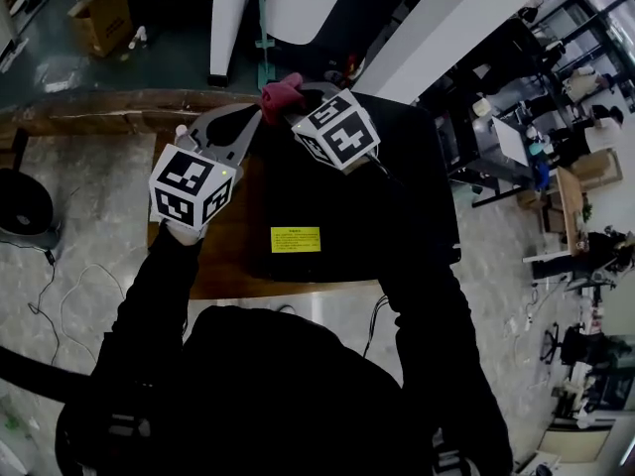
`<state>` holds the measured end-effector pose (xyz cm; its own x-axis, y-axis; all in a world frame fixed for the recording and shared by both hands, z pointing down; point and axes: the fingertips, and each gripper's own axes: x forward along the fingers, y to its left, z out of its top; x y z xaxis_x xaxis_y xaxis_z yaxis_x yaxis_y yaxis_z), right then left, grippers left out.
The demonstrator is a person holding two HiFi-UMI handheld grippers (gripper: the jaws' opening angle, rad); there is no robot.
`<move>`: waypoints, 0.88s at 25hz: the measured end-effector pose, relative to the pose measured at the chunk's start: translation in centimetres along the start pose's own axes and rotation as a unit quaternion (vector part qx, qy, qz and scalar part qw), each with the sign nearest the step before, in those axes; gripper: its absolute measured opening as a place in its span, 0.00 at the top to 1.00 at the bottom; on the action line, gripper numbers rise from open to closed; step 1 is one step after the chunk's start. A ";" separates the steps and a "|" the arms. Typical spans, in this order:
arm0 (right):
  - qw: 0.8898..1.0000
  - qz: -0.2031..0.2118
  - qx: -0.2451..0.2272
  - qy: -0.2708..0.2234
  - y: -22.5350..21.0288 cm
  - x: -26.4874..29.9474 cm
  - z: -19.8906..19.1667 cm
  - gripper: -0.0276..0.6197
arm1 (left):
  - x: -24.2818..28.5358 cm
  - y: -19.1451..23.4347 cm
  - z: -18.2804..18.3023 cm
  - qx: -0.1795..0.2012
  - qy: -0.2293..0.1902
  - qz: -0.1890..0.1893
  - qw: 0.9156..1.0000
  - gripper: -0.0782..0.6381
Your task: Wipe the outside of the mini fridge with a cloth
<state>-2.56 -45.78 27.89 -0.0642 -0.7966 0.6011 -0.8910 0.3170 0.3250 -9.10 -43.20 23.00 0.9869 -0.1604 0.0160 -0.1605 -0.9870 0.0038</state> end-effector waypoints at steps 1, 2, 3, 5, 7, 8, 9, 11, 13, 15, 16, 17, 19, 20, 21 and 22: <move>1.000 -0.007 -0.009 0.010 0.1 0.7 -0.5 0.82 | 0.2 0.0 -0.2 -0.002 0.002 -0.008 1.000 0.89; 1.000 -0.015 -0.017 0.016 0.1 1.1 -0.7 0.82 | 0.3 -0.1 -0.3 -0.004 0.003 -0.018 1.000 0.89; 0.999 -0.023 -0.023 0.019 0.1 1.2 -0.8 0.82 | 0.5 -0.3 -0.1 -0.005 0.003 -0.031 1.000 0.89; 0.999 -0.033 -0.030 0.024 0.2 1.4 -0.6 0.83 | 0.8 -1.0 0.7 -0.004 -0.002 -0.056 0.998 0.89; 0.998 -0.036 -0.033 0.033 0.2 1.5 -0.6 0.83 | 1.3 -1.7 1.5 0.004 -0.007 -0.072 0.997 0.89; 0.998 -0.035 -0.032 0.038 0.1 1.4 -0.9 0.83 | 1.7 -2.1 1.8 0.007 -0.008 -0.078 0.997 0.89; 0.998 -0.032 -0.030 0.043 -0.1 1.2 -1.3 0.83 | 2.0 -2.7 2.0 0.009 -0.007 -0.083 0.996 0.89; 0.998 -0.027 -0.019 0.047 -0.7 0.4 -2.6 0.83 | 3.0 -4.1 2.1 0.006 -0.002 -0.095 0.995 0.89; 0.999 -0.028 -0.001 0.046 -2.1 -0.8 -4.4 0.83 | 4.3 -5.7 2.0 -0.002 0.005 -0.111 0.994 0.89; 0.998 -0.036 0.018 0.047 -3.8 -2.4 -6.4 0.83 | 5.8 -7.2 2.0 -0.010 0.011 -0.126 0.992 0.89; 0.998 -0.041 0.026 0.050 -4.7 -3.2 -7.4 0.83 | 6.4 -8.0 2.1 -0.010 0.015 -0.132 0.991 0.89; 0.997 -0.045 0.034 0.055 -5.6 -4.0 -8.5 0.83 | 7.1 -8.8 2.2 -0.007 0.018 -0.138 0.990 0.89; 0.995 -0.054 0.050 0.063 -7.3 -5.7 -10.7 0.83 | 8.2 -10.7 2.7 0.004 0.022 -0.150 0.988 0.89; 0.994 -0.058 0.058 0.067 -8.1 -6.5 -11.8 0.83 | 8.7 -11.7 3.1 0.011 0.022 -0.157 0.987 0.89; 0.993 -0.063 0.066 0.070 -8.8 -7.5 -12.9 0.83 | 9.2 -12.8 3.5 0.017 0.022 -0.165 0.986 0.89; 0.992 -0.069 0.075 0.073 -9.6 -8.4 -14.0 0.83 | 9.7 -13.9 3.9 0.022 0.023 -0.174 0.984 0.89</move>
<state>12.83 -34.91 29.96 0.1184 -0.7405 0.6616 -0.9443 0.1222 0.3057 2.74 -31.01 19.25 0.9803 0.1862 0.0663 0.1883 -0.9817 -0.0271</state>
